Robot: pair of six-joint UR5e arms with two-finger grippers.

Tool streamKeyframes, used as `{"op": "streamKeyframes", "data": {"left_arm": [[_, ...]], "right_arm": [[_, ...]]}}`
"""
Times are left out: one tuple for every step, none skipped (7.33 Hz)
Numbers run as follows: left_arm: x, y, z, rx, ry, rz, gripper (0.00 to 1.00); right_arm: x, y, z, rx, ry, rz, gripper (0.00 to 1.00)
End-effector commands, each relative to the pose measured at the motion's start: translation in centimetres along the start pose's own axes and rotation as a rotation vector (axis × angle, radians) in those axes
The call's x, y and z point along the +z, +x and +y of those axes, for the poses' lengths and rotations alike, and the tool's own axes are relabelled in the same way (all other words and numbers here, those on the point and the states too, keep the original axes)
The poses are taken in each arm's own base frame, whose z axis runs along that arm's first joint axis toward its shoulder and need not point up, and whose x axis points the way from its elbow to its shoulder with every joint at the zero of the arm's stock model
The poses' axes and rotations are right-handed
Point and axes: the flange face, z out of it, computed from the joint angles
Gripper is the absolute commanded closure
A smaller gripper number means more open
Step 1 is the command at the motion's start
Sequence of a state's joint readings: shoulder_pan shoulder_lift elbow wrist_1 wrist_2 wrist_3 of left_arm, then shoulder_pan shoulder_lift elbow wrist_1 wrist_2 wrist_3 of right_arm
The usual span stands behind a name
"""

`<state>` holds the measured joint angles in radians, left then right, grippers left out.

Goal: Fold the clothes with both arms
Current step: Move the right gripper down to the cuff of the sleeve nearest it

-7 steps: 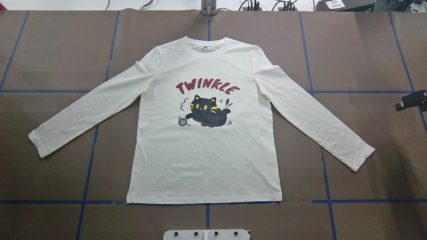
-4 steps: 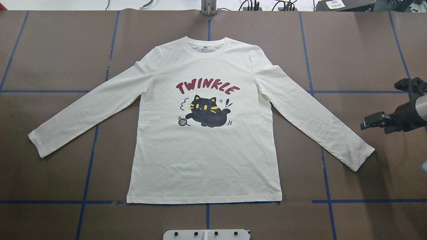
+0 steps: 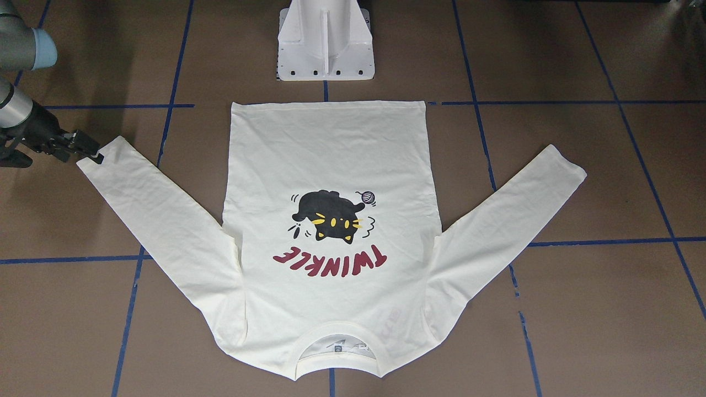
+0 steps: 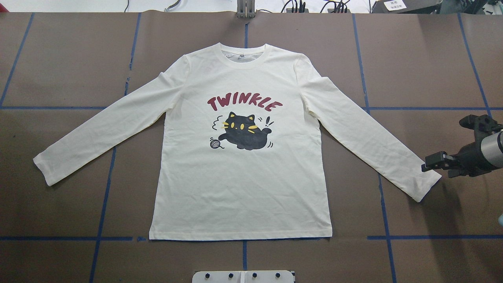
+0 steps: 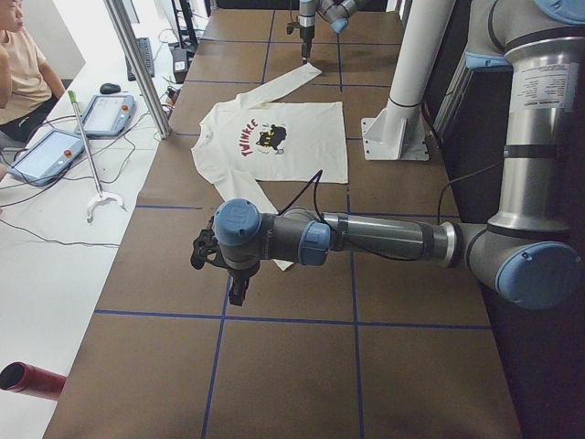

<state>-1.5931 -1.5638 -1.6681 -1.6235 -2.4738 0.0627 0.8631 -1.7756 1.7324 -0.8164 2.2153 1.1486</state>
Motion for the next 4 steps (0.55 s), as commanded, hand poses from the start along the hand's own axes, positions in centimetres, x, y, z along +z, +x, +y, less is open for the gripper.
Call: {"op": "streamKeyframes", "data": {"left_arm": [[-0.03,0.11,0.00,0.007,0.001,0.001,0.00],[0.01,0.06,0.07,0.008,0.000,0.001,0.00],[-0.04,0.12,0.06,0.009,0.001,0.001,0.00],[-0.13,0.23,0.03,0.011,0.003,0.000,0.00]], "right_arm": [[0.78,0.79,0.10,0.041,-0.007,0.013,0.21],[1.35,1.25,-0.06,0.048,-0.013,0.022,0.21],[1.63,1.21,-0.13,0.054,-0.015,0.026,0.21],[1.62,1.03,-0.28,0.055,-0.015,0.022,0.35]]}}
